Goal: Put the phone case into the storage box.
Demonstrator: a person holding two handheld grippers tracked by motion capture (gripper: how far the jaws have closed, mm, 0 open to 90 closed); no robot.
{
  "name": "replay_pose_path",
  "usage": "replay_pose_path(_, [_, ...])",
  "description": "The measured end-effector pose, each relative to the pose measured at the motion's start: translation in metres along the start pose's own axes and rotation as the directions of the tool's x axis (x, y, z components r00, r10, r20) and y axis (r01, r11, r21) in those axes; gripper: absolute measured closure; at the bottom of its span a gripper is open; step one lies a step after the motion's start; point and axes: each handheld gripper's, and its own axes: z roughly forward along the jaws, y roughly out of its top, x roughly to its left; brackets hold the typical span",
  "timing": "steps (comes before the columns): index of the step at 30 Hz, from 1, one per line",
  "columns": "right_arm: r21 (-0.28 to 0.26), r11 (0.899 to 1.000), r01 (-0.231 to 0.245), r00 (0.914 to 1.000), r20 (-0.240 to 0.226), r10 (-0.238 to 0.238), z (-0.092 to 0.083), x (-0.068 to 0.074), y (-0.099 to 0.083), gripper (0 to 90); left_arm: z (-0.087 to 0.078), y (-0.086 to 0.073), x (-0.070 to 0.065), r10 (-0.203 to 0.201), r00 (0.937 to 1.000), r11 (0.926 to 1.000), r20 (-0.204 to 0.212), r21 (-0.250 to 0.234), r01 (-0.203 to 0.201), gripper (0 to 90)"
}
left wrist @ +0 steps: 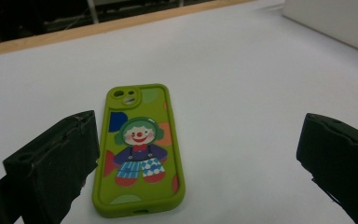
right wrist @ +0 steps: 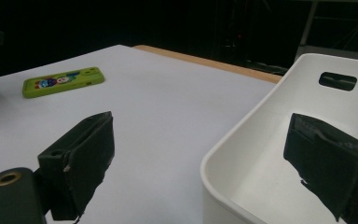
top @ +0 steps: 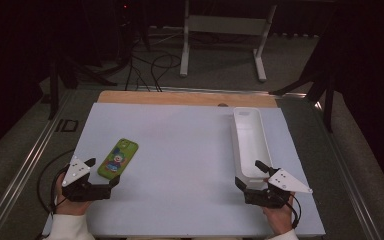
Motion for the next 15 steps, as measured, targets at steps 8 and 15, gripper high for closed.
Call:
replay_pose_path(8, [0.000,1.000,-0.005,1.0000,0.006,0.005,-0.002,-0.001,0.000,8.5,0.006,0.010,0.003,0.020,0.9996,0.9995,-0.017,0.025,-0.020,0.0])
replay_pose_path(15, [0.001,1.000,-0.004,1.0000,0.006,0.004,-0.002,-0.001,0.000,8.5,0.012,0.013,0.007,0.021,0.9995,0.9990,-0.025,0.041,-0.020,0.0])
